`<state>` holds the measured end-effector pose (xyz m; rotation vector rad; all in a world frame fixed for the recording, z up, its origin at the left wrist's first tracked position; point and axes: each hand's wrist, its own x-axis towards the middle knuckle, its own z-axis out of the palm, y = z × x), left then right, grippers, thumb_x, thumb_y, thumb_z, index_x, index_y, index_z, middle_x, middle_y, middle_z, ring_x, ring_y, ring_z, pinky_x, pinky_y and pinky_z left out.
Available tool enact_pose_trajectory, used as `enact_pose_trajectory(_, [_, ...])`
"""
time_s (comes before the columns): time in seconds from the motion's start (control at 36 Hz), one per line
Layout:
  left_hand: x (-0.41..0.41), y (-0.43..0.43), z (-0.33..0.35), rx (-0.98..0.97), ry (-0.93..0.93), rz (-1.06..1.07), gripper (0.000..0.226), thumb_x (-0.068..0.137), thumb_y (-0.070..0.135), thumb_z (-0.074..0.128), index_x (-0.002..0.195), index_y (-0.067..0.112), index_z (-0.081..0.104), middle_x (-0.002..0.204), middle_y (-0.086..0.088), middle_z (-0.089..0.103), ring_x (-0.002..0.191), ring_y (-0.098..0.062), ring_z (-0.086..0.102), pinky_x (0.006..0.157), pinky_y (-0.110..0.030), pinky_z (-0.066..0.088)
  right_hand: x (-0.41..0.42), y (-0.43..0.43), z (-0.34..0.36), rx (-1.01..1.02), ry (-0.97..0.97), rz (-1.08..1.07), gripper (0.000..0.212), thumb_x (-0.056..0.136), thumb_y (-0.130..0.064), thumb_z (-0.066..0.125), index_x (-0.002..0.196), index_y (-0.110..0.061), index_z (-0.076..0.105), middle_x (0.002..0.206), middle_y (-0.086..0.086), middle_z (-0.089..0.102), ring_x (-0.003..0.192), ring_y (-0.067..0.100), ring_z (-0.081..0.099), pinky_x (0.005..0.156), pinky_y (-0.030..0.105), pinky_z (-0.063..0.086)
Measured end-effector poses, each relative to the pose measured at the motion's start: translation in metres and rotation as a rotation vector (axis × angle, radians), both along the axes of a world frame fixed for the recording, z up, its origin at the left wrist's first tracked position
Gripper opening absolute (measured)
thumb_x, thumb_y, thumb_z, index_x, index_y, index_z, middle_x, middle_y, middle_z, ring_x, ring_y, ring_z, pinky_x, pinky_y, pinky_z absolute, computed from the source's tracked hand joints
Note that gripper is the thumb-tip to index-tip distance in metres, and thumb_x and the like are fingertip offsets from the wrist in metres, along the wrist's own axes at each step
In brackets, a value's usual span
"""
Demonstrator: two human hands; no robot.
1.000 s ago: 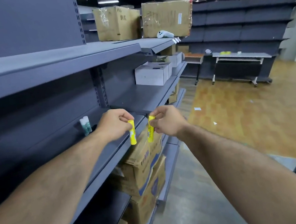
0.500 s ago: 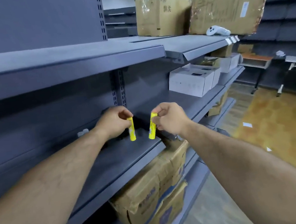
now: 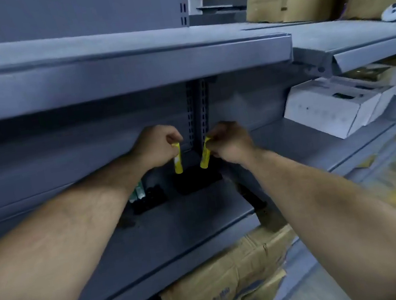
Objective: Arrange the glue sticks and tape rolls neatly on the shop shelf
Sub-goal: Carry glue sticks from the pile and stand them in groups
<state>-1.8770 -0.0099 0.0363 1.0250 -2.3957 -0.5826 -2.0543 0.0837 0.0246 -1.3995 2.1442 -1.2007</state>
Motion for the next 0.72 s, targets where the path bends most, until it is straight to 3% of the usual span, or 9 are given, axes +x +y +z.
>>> enact_pose_trajectory(0.08, [-0.003, -0.005, -0.005, -0.026, -0.069, 0.059, 0.026, 0.085, 0.01, 0.068, 0.107, 0.021, 0.074, 0.103, 0.005, 0.066, 0.092, -0.009, 0.059, 0.078, -0.02, 0.043, -0.007, -0.021, -0.007, -0.007, -0.009, 0.031, 0.02, 0.078, -0.015, 0.074, 0.073, -0.032, 0.063, 0.1, 0.008, 0.075, 0.096, 0.03, 0.071, 0.084, 0.049, 0.059])
enact_pose_trajectory(0.17, [-0.006, -0.007, -0.011, -0.055, -0.109, 0.117, 0.023, 0.084, 0.009, 0.069, 0.104, 0.02, 0.075, 0.103, 0.005, 0.067, 0.092, -0.012, 0.059, 0.075, -0.019, 0.04, -0.014, -0.037, -0.013, -0.011, -0.036, 0.12, 0.025, 0.08, -0.016, 0.072, 0.074, -0.037, 0.06, 0.103, 0.003, 0.073, 0.097, 0.026, 0.071, 0.085, 0.046, 0.06])
enact_pose_trajectory(0.33, [-0.01, -0.01, -0.017, -0.033, -0.12, 0.224, 0.02, 0.079, 0.007, 0.073, 0.093, 0.021, 0.076, 0.087, 0.008, 0.064, 0.085, -0.013, 0.062, 0.072, -0.019, 0.044, -0.026, -0.058, -0.021, -0.035, -0.068, 0.205, 0.021, 0.077, -0.015, 0.073, 0.076, -0.033, 0.063, 0.094, -0.003, 0.072, 0.089, 0.022, 0.072, 0.082, 0.043, 0.061])
enact_pose_trajectory(0.47, [-0.016, -0.008, -0.019, -0.024, -0.142, 0.299, 0.021, 0.08, 0.005, 0.072, 0.091, 0.023, 0.075, 0.079, 0.013, 0.062, 0.079, -0.01, 0.06, 0.068, -0.017, 0.042, -0.035, -0.069, -0.02, -0.039, -0.102, 0.301, 0.023, 0.08, -0.01, 0.071, 0.08, -0.031, 0.063, 0.094, 0.005, 0.073, 0.09, 0.028, 0.071, 0.084, 0.049, 0.059])
enact_pose_trajectory(0.58, [-0.017, -0.008, -0.022, 0.036, -0.138, 0.331, 0.021, 0.078, 0.006, 0.074, 0.088, 0.025, 0.074, 0.079, 0.016, 0.062, 0.077, -0.009, 0.062, 0.066, -0.017, 0.045, -0.035, -0.075, -0.021, -0.042, -0.111, 0.347, 0.02, 0.079, -0.011, 0.071, 0.085, -0.028, 0.064, 0.09, 0.006, 0.072, 0.086, 0.024, 0.071, 0.084, 0.047, 0.06])
enact_pose_trajectory(0.72, [-0.021, -0.007, -0.025, 0.07, -0.135, 0.352, 0.02, 0.077, 0.006, 0.076, 0.088, 0.023, 0.075, 0.074, 0.019, 0.06, 0.066, 0.002, 0.055, 0.055, -0.007, 0.04, -0.035, -0.081, -0.024, -0.027, -0.131, 0.369, 0.023, 0.081, -0.011, 0.074, 0.084, -0.03, 0.063, 0.095, 0.008, 0.072, 0.087, 0.024, 0.072, 0.082, 0.047, 0.061])
